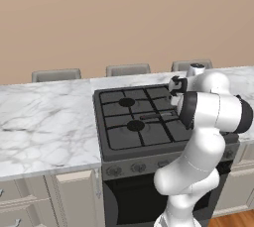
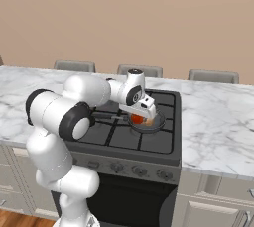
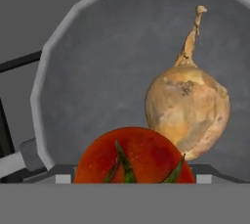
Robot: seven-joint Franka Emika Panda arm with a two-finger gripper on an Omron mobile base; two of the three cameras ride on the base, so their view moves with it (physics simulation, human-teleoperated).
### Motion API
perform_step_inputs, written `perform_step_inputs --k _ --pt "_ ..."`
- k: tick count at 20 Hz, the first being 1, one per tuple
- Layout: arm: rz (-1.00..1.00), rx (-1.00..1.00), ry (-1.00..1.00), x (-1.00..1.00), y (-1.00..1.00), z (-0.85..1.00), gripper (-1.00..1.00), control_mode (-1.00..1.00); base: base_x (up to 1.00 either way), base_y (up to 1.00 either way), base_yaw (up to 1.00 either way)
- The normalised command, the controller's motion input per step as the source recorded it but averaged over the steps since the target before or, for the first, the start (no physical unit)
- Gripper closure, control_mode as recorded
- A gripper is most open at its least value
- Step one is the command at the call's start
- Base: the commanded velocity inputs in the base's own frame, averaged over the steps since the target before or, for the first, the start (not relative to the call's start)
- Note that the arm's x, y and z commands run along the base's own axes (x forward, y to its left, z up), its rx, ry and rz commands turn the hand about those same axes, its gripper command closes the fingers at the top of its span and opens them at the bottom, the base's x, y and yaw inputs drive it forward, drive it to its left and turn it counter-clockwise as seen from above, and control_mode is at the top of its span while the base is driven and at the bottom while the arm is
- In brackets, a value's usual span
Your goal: Place the pan on the front right burner on the stove. Then place the tomato and the onion in the pan and turn on the front right burner.
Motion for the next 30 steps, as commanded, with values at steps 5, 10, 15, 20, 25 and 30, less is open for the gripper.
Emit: perform_step_inputs --k 5,10,15,20,25,30 --pt "-0.02 0.0 0.0 0.0 -0.01 0.0 -1.0 -1.0 0.0 0.0 0.0" --pt "-0.03 0.0 -0.02 -0.04 -0.12 0.05 -1.0 -1.0 0.0 0.0 0.0" --pt "-0.02 0.0 -0.05 0.0 -0.08 0.26 -1.0 -1.0 0.0 0.0 0.0" --pt "-0.02 0.0 -0.1 -0.06 -0.03 0.56 -1.0 -1.0 0.0 0.0 0.0" --pt "-0.01 0.0 -0.12 -0.29 -0.1 0.54 -1.0 -1.0 0.0 0.0 0.0" --pt "0.0 0.0 -0.12 -0.78 -0.09 0.38 -1.0 -1.0 0.0 0.0 0.0"
